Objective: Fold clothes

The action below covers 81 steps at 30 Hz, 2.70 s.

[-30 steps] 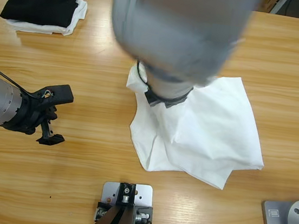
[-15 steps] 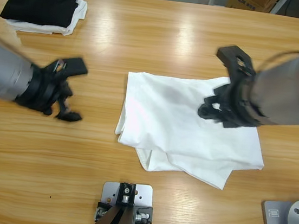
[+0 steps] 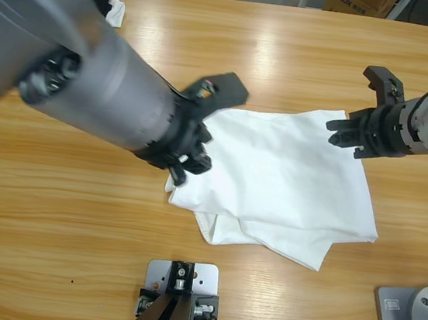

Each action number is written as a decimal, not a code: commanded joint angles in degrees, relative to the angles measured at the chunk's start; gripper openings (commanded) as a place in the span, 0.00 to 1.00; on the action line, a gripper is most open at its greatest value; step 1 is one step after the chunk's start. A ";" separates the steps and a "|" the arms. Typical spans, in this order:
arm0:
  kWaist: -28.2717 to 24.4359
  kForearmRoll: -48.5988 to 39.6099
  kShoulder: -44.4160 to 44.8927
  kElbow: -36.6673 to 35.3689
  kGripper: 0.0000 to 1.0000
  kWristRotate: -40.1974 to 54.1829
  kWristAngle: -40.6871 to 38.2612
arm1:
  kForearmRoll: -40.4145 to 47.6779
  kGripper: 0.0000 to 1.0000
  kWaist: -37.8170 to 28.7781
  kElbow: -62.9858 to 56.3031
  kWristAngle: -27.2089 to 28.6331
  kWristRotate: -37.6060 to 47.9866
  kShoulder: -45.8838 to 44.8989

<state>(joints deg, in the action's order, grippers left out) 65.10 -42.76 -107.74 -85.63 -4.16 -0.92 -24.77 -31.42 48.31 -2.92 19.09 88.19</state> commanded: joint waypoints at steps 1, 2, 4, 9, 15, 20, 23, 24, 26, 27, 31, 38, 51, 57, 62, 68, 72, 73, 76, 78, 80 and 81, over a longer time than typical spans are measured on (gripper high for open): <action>2.70 0.20 -8.50 0.32 0.00 -1.13 -1.36 | 4.58 0.00 5.70 -1.54 -3.78 -3.20 4.82; 2.95 1.39 -9.44 1.29 0.00 -1.13 -1.92 | 4.86 0.00 6.04 -1.56 -4.07 -3.66 5.48; 3.74 4.65 -11.23 3.45 0.00 -2.30 -2.50 | 5.17 0.00 6.18 -1.56 -4.11 -4.08 6.34; 4.77 7.53 -13.30 3.72 0.00 -5.73 -2.45 | 5.98 0.00 7.16 -1.73 -4.73 -5.34 8.33; 5.07 8.18 -14.48 4.28 0.00 -6.63 -2.50 | 10.11 0.00 9.96 -1.20 -5.34 -6.08 14.01; 5.30 8.41 -16.19 4.33 0.00 -7.70 -2.68 | 11.56 0.00 13.81 -0.94 -5.09 -6.36 15.96; 5.30 9.02 -17.05 4.24 0.00 -7.70 -2.68 | 11.82 0.00 16.02 -0.90 -4.90 -6.87 16.31; 5.30 9.09 -17.33 4.24 0.00 -7.70 -2.68 | 11.92 0.00 16.53 -0.85 -4.90 -6.94 16.56; 5.41 9.46 -17.98 4.59 0.00 -7.67 -2.68 | 12.22 0.00 17.36 -0.85 -4.81 -6.96 17.26; 5.48 9.92 -18.19 5.10 0.00 -7.68 -2.68 | 12.38 0.00 17.66 -0.78 -4.78 -6.96 17.79; 5.62 13.26 -18.36 8.09 0.00 -8.02 -4.03 | 12.98 0.00 19.70 -0.54 -4.09 -6.96 19.48; 6.20 15.12 -16.36 12.28 0.00 -8.53 -5.35 | 12.82 0.00 24.95 -0.50 -3.58 -7.49 18.61; 6.88 16.99 -9.47 15.19 0.00 -10.32 -3.89 | 11.52 0.00 26.67 -0.50 -3.92 -7.49 11.21; 3.81 16.56 -0.96 14.09 0.00 -10.25 3.26 | -0.84 0.00 21.52 0.03 -6.85 -4.10 -4.73; -1.01 16.39 -3.70 11.92 0.00 -10.60 3.49 | 3.35 0.00 4.42 -12.30 -5.78 9.81 -11.60; -3.87 11.26 -12.97 3.89 0.00 -12.68 2.84 | 8.85 0.00 -1.45 -17.69 0.58 20.28 -8.49; -4.63 9.11 -15.97 1.06 0.00 -14.05 1.64 | 9.08 0.00 -1.63 -17.99 0.81 24.52 -3.90; -4.72 8.92 -16.24 1.03 0.00 -14.15 1.54 | 8.13 0.00 -1.63 -17.96 0.86 25.28 -3.34; -4.95 8.57 -16.75 1.27 0.00 -14.20 1.19 | 4.72 0.00 -1.63 -17.64 0.81 27.14 -3.02; -5.21 8.67 -17.15 1.20 0.00 -14.20 0.89 | 2.82 0.00 -1.63 -17.55 1.01 27.47 -2.62; -5.49 8.57 -17.66 1.17 0.00 -14.20 0.78 | 1.08 0.00 -1.63 -17.46 2.18 27.76 -2.09; -5.61 8.57 -17.93 1.40 0.00 -14.20 0.62 | 1.10 0.00 -1.63 -17.45 2.48 27.76 -0.93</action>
<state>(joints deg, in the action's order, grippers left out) 60.69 -33.27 -120.91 -84.29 -17.71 0.78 -19.78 -32.38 31.85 -2.63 45.34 83.41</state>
